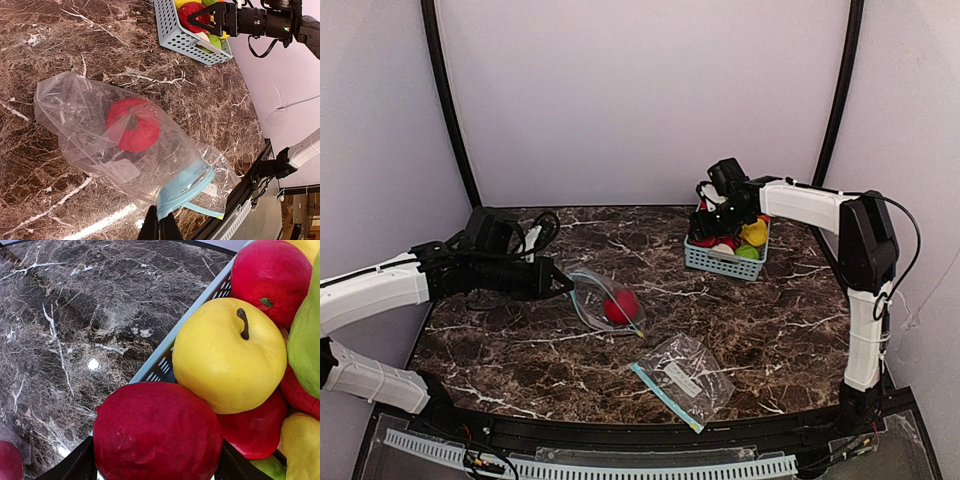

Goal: Place the food in the zip-top bag and seal the zipper
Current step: Pick up the fake fruit from the bin, then place the fake fruit in the zipper food storage bag.

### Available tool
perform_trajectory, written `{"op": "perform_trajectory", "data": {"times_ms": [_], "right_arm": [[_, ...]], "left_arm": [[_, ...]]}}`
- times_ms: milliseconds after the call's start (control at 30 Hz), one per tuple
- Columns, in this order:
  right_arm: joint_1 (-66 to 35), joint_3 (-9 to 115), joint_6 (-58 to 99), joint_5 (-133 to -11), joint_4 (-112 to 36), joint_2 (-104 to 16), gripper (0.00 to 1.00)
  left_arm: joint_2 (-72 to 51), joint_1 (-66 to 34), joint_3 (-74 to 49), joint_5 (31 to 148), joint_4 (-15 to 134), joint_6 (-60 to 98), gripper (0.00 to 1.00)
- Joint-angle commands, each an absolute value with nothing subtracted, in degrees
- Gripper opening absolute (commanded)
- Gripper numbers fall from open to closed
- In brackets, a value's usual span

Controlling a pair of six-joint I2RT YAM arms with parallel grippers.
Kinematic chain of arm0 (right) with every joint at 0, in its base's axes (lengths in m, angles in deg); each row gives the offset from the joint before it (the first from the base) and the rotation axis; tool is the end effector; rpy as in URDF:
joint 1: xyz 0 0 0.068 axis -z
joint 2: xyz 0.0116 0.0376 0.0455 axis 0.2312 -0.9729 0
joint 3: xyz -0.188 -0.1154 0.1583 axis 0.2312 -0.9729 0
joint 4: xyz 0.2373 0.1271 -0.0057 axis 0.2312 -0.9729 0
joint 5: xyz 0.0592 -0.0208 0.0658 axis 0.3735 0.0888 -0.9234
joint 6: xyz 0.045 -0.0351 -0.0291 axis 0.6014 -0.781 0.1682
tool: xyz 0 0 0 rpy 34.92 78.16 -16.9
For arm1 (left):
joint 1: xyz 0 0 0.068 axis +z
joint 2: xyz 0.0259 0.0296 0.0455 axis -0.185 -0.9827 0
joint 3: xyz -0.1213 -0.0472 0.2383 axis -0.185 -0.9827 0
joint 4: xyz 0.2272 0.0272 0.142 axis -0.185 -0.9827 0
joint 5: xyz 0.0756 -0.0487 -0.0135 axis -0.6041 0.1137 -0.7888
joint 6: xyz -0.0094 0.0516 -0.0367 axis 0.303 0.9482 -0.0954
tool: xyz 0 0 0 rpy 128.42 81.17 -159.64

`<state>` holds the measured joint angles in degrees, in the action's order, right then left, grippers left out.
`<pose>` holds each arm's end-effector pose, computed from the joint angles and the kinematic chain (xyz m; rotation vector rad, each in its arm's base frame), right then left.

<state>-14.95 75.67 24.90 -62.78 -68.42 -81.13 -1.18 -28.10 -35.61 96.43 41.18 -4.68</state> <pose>0.4229 0.2267 0.2181 -0.3595 2.4595 0.2703 0.2068 -0.1830 0.2698 0.2367 2.3079 -0.9976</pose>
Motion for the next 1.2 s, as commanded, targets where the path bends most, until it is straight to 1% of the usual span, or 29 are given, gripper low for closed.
{"op": "perform_trajectory", "data": {"times_ms": [0, 133, 367, 600, 767, 900, 1000, 1167], "right_arm": [[-14.48, 77.14, 25.29, -63.26, -66.94, -81.77, 0.72], [-14.47, 77.03, 25.24, -63.42, -66.68, -81.44, 0.69], [-14.55, 75.32, 25.67, -63.75, -66.33, -78.26, 0.67], [-14.57, 70.47, 27.15, -69.67, -66.54, -67.95, 0.67], [-15.93, 63.5, 27.56, -76.1, -64.67, -58.93, 0.67], [-19.91, 57.01, 27.79, -81.53, -61.23, -52.05, 0.67], [-25.05, 52.47, 29.99, -84.02, -58.0, -47.43, 0.67], [-34.44, 45.26, 35.61, -85.41, -49.44, -44.16, 0.67]], "left_arm": [[0.8, -27.78, -36.93, 95.93, 40.07, -5.18, 0.01], [1.11, -27.8, -37.18, 95.8, 39.95, -5.23, 0.01], [1.23, -27.82, -37.53, 96.18, 39.92, -5.45, 0.01], [1.57, -27.82, -38.14, 96.28, 40.25, -6.03, 0.01], [1.8, -27.84, -38.58, 96.72, 41.74, -6.37, 0.01], [1.37, -27.83, -38.74, 97.05, 42.15, -6.33, 0.01], [1.23, -27.81, -38.87, 97.38, 42.49, -6.23, 0.01], [1.12, -27.84, -38.59, 97.52, 42.19, -5.63, 0.01]]}}
